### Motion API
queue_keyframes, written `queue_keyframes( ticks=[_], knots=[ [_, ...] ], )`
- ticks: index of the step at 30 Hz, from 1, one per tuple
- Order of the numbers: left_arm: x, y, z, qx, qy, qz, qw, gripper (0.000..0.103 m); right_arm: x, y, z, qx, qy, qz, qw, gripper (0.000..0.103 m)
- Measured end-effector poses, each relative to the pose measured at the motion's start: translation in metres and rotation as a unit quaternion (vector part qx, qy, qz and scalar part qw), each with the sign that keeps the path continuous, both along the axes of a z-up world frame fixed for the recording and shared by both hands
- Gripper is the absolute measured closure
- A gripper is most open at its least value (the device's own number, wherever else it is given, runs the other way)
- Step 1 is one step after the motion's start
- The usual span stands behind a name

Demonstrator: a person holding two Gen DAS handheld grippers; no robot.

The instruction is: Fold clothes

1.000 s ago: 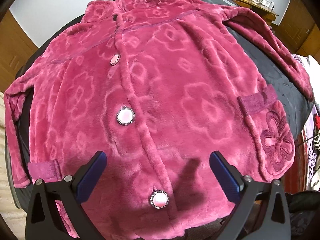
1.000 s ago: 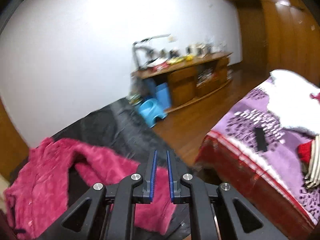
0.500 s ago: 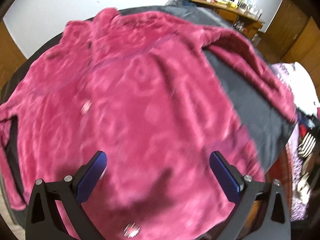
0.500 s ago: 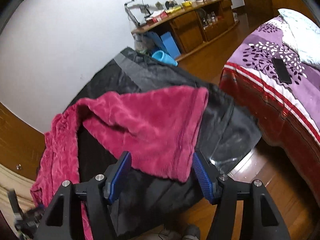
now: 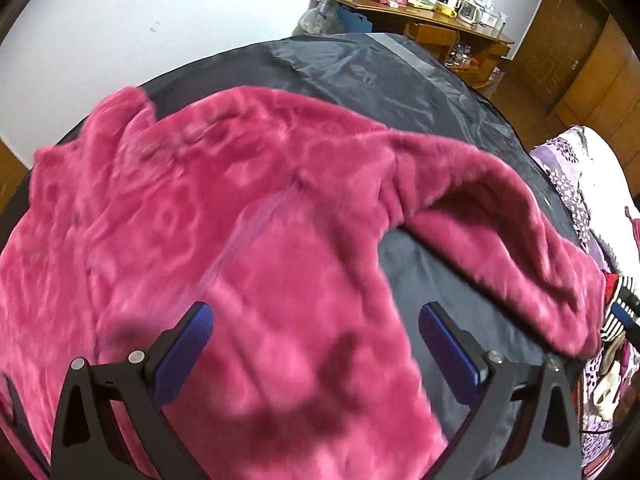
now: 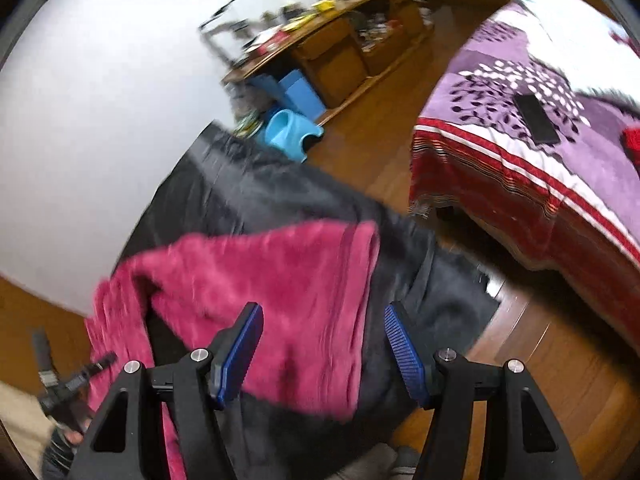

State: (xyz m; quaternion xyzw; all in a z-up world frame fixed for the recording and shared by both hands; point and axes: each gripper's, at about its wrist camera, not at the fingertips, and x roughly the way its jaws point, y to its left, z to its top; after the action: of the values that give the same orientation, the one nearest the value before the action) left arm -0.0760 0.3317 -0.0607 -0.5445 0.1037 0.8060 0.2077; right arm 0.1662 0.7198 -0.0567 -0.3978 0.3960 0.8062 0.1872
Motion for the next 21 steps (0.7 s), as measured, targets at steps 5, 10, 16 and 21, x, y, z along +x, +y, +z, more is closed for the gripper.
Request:
queue_keyframes(
  ticks=[5, 10, 16, 21],
  knots=[
    [-0.036, 0.020, -0.016, -0.011, -0.005, -0.001, 0.9999, 0.000, -0.038, 0.019, -0.003, 0.026, -0.045, -0.020, 0.998, 0.038],
    [-0.060, 0.022, -0.028, -0.005, -0.022, 0.006, 0.9997, 0.000, -0.079, 0.003, -0.017, 0.056, -0.096, 0.023, 0.994, 0.038],
    [-0.069, 0.024, -0.045, -0.008, -0.040, -0.001, 0.9992, 0.000, -0.093, -0.014, -0.028, 0.078, -0.123, 0.047, 0.988, 0.038],
    [-0.069, 0.028, -0.051, -0.019, -0.037, -0.013, 0.9990, 0.000, -0.095, -0.027, -0.025, 0.102, -0.128, 0.074, 0.984, 0.047]
  ],
)
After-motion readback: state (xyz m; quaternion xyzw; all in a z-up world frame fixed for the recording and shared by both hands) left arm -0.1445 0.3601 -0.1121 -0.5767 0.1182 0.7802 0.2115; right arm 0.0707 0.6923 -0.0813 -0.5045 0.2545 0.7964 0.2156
